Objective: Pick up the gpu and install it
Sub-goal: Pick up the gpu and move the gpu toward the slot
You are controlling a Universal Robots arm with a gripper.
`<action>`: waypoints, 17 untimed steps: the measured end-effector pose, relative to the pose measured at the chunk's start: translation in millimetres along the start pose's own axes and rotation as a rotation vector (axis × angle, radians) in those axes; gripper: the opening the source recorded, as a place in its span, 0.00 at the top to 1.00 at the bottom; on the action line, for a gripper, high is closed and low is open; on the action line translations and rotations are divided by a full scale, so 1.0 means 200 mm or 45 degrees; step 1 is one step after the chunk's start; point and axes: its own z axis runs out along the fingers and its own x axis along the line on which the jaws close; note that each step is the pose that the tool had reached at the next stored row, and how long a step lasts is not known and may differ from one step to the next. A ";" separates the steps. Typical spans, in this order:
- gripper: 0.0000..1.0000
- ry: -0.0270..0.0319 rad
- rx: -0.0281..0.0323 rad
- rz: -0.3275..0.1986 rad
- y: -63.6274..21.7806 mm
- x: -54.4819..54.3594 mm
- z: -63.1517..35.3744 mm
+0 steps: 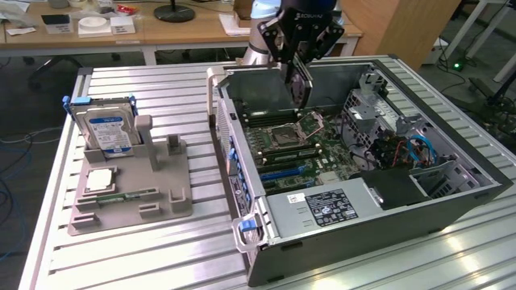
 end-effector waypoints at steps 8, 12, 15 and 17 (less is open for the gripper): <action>0.72 -0.0001 0.0000 0.000 0.001 -0.07 0.002; 0.72 0.0000 0.0000 0.000 0.002 -0.11 0.004; 0.72 -0.0001 0.0000 0.000 0.003 -0.15 0.005; 0.72 -0.0001 -0.0001 0.000 0.003 -0.18 0.006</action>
